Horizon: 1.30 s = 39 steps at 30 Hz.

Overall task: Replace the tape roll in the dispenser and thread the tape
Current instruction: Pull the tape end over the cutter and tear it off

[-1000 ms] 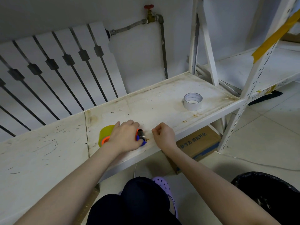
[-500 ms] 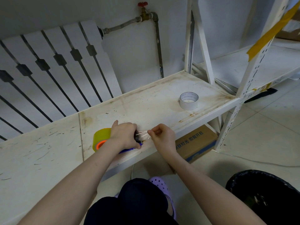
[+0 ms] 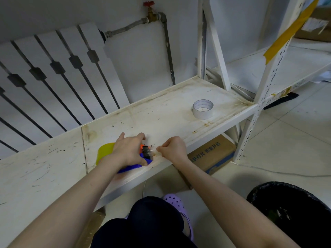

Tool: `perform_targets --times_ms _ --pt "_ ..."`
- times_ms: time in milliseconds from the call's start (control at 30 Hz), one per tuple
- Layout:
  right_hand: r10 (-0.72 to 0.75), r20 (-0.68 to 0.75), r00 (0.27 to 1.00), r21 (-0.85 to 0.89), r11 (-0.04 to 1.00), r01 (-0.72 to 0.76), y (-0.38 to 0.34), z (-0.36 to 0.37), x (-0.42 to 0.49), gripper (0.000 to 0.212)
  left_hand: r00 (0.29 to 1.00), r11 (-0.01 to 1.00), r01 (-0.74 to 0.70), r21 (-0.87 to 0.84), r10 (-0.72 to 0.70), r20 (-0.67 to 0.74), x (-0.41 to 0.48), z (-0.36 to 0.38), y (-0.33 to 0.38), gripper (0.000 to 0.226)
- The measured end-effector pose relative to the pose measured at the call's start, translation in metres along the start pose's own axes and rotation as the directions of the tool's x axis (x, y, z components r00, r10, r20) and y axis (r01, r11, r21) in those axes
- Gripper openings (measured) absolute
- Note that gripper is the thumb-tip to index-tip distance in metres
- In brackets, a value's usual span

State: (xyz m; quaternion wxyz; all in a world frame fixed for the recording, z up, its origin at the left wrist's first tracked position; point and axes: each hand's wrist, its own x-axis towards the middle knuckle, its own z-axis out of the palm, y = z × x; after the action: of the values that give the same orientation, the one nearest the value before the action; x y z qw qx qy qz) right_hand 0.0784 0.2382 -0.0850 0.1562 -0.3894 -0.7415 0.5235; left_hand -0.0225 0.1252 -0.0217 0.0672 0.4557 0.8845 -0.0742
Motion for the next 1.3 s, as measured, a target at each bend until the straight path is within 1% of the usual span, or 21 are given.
perform_targets --times_ms 67,133,200,267,333,400,567,633,667,733,800,867,967,1067,1100,1167,1233,1300 --pt "-0.016 0.012 1.0 -0.023 1.0 0.016 0.0 -0.002 0.001 0.012 0.999 0.999 -0.038 0.013 0.037 0.024 -0.002 -0.004 -0.001 0.085" --pt "-0.04 0.022 0.999 -0.03 0.999 0.04 0.0 -0.003 0.001 0.013 0.999 0.998 -0.05 0.041 0.049 0.01 -0.005 -0.011 -0.004 0.082" --pt "-0.065 0.023 0.998 -0.029 0.997 0.065 0.002 -0.004 0.001 0.014 0.998 0.996 -0.024 0.087 0.029 -0.048 -0.009 -0.018 -0.009 0.073" --pt "-0.083 0.017 0.996 -0.012 0.996 0.083 0.005 -0.003 0.0 0.013 0.995 0.995 0.002 0.101 0.008 -0.1 -0.014 -0.019 -0.014 0.057" --pt "-0.112 0.002 0.994 -0.005 0.994 0.112 0.007 -0.001 -0.002 0.013 0.993 0.997 0.014 0.07 -0.005 -0.119 -0.019 -0.014 -0.015 0.044" --pt "-0.143 -0.019 0.99 0.008 0.99 0.143 0.01 0.001 -0.005 0.011 0.991 0.999 0.024 0.035 -0.019 -0.13 -0.023 -0.005 -0.015 0.037" --pt "-0.226 -0.086 0.97 0.1 0.967 0.234 0.018 0.004 -0.014 0.01 0.987 0.998 0.058 -0.008 -0.059 -0.148 -0.022 -0.003 -0.012 0.03" --pt "-0.261 -0.104 0.96 0.111 0.956 0.272 0.022 0.006 -0.016 0.009 0.989 0.999 0.047 -0.003 -0.047 -0.139 -0.023 -0.004 -0.01 0.029" --pt "-0.272 -0.106 0.956 0.11 0.953 0.283 0.024 0.007 -0.017 0.009 0.991 0.999 0.029 0.026 -0.026 -0.132 -0.024 -0.004 -0.009 0.03" --pt "-0.276 -0.096 0.956 0.113 0.952 0.286 0.025 0.007 -0.017 0.009 0.991 0.989 -0.02 0.146 0.039 -0.126 -0.027 -0.003 -0.01 0.031" --pt "-0.273 -0.088 0.958 0.114 0.953 0.282 0.024 0.007 -0.016 0.01 0.985 0.951 -0.073 0.299 0.115 -0.127 -0.029 -0.001 -0.009 0.03" --pt "-0.27 -0.093 0.958 0.119 0.953 0.28 0.023 0.007 -0.015 0.011 0.98 0.909 -0.109 0.403 0.166 -0.109 -0.029 0.0 -0.006 0.029" --pt "-0.289 -0.13 0.948 0.129 0.943 0.305 0.022 0.011 -0.017 0.011 0.976 0.87 -0.144 0.471 0.203 -0.077 -0.03 0.002 -0.002 0.03" --pt "-0.332 -0.149 0.932 0.165 0.921 0.354 0.026 0.015 -0.021 0.012 0.973 0.875 -0.143 0.463 0.21 -0.096 -0.032 0.008 -0.007 0.029" --pt "-0.327 -0.141 0.935 0.173 0.921 0.348 0.028 0.015 -0.022 0.011 0.973 0.884 -0.137 0.448 0.205 -0.107 -0.033 0.009 -0.009 0.028" --pt "-0.267 -0.109 0.958 0.183 0.941 0.283 0.029 0.012 -0.021 0.011 0.974 0.894 -0.13 0.429 0.197 -0.115 -0.032 0.011 -0.01 0.026" --pt "-0.2 -0.079 0.977 0.162 0.964 0.211 0.026 0.007 -0.016 0.012 0.974 0.9 -0.121 0.419 0.189 -0.126 -0.03 0.012 -0.009 0.025" --pt "-0.158 -0.079 0.984 0.149 0.975 0.168 0.02 0.004 -0.009 0.012 0.974 0.902 -0.102 0.419 0.177 -0.144 -0.028 0.014 -0.009 0.025"
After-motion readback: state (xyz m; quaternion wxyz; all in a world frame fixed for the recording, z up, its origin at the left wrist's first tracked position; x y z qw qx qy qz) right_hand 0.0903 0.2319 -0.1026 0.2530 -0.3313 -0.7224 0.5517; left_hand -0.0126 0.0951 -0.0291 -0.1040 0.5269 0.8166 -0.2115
